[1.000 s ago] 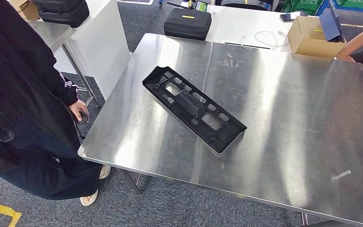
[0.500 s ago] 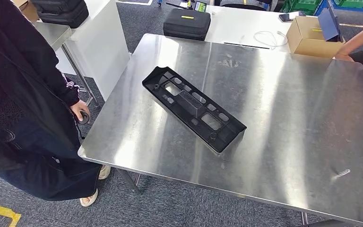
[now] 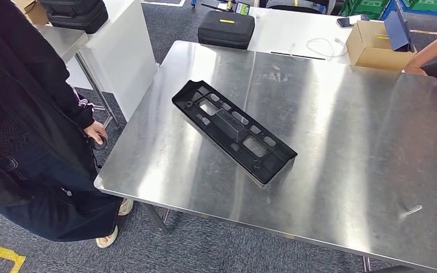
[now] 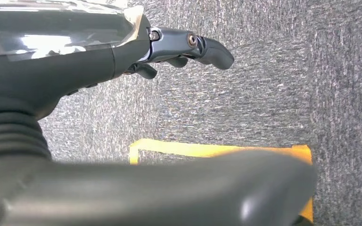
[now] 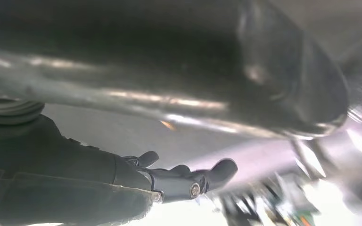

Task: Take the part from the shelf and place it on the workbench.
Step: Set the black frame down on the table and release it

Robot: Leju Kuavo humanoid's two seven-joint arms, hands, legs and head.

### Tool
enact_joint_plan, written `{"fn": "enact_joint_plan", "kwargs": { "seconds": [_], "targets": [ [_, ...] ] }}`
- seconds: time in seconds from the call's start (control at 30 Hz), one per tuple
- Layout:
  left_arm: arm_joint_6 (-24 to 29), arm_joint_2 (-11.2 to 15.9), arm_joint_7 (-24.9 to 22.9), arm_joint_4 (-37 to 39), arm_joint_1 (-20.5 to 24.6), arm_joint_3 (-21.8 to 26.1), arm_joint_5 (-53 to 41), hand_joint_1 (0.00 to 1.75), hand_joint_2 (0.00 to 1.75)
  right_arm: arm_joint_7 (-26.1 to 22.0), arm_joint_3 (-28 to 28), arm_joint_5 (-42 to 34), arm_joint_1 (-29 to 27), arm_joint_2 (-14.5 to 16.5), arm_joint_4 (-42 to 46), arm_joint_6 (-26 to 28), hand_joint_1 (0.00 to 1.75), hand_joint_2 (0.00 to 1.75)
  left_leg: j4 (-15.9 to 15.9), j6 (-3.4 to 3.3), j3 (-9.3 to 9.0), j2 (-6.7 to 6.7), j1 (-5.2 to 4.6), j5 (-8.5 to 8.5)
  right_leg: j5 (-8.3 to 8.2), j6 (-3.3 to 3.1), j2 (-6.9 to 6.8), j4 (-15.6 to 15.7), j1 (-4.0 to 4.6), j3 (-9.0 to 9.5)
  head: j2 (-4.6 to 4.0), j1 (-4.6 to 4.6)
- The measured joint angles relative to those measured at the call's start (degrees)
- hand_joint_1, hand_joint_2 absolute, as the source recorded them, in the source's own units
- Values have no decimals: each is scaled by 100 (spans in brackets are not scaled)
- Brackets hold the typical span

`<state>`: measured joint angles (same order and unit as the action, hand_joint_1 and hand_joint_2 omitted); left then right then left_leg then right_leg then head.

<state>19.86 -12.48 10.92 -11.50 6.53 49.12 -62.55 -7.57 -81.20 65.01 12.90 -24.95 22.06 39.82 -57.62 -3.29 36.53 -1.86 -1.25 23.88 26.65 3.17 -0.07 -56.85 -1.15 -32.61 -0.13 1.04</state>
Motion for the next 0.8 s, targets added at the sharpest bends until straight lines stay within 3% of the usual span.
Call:
{"fn": "enact_joint_plan", "kwargs": {
  "seconds": [0.13, 0.47, 0.67, 0.8],
  "targets": [
    [35, -24, -8, 0, 2, 105, -71, 0, 0, 23, -273, 156, -226, 864, -105, 2, 0, 0, 1, 10, -12, 11, 4, 8, 1, -4, 10, 0, 2, 3, 0, 3],
    [66, -42, -137, 0, 19, 260, 8, 0, 0, 1001, -151, 1088, -436, 2283, -682, -281, 0, 0, 2, 43, -53, 29, 17, 38, 31, -46, 14, -1, 15, -5, 0, 3],
    [97, -32, -145, 0, 21, 323, 30, 0, 0, 1105, 39, 1242, -473, 2605, -797, -325, 0, 0, 1, 43, -55, 31, 16, 42, 35, -50, 15, -1, 13, -2, 0, 1],
    [113, -24, -140, 0, 19, 359, 84, 0, 0, 1357, 246, 1612, -508, 2791, -838, -663, 0, 0, 1, 43, -55, 31, 16, 44, 39, -49, 16, -1, 13, 0, 0, -1]
  ]
}}
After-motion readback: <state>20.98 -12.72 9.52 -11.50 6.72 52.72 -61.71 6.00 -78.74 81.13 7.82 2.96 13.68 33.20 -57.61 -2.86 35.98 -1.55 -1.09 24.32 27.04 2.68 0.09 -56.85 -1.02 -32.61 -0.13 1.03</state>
